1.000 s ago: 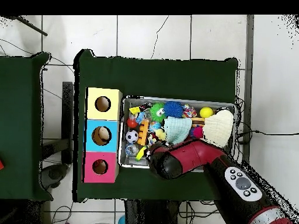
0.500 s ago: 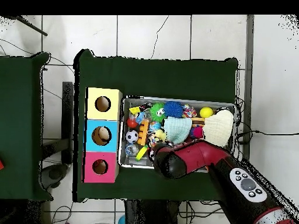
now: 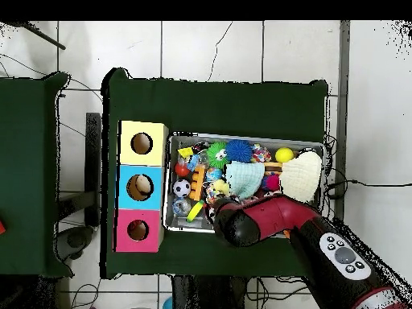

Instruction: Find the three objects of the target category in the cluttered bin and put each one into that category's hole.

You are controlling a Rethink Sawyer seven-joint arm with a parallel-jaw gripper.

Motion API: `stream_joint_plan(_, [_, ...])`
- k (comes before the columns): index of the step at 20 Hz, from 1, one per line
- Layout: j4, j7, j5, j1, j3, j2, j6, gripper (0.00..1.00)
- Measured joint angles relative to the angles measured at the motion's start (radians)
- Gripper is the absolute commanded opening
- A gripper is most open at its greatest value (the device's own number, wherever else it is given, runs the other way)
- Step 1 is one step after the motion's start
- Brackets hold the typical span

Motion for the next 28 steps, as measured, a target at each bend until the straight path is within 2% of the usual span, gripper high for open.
stream_joint_plan(7, [0.000,0.000,0.002,-0.014,0.003,-0.004,0.000,1.00])
stream_joint_plan(19, [0.000,0.000,0.050,-0.020,0.015,-0.072,0.000,1.00])
stream_joint_plan(28, [0.001,0.000,0.052,-0.018,0.015,-0.079,0.000,1.00])
